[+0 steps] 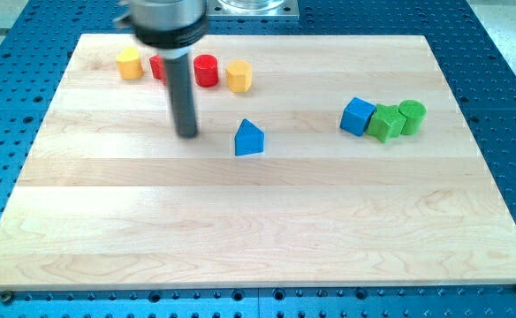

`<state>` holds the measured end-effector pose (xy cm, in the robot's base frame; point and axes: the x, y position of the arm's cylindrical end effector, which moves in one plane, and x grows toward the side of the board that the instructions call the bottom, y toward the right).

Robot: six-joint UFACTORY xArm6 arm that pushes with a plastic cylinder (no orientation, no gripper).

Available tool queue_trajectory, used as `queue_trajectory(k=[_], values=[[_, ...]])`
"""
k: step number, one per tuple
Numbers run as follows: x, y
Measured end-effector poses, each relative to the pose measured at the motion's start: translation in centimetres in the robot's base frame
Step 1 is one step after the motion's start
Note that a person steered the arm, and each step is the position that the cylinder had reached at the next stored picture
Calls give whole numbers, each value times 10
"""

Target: Place the hexagon to the top left of the cube

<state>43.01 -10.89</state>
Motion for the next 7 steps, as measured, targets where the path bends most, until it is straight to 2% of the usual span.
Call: queue_trajectory(k=[2,3,4,5,6,7], values=[[-2,231],[7,129],[-21,-34],[-76,-52],[-103,20],[-117,56]])
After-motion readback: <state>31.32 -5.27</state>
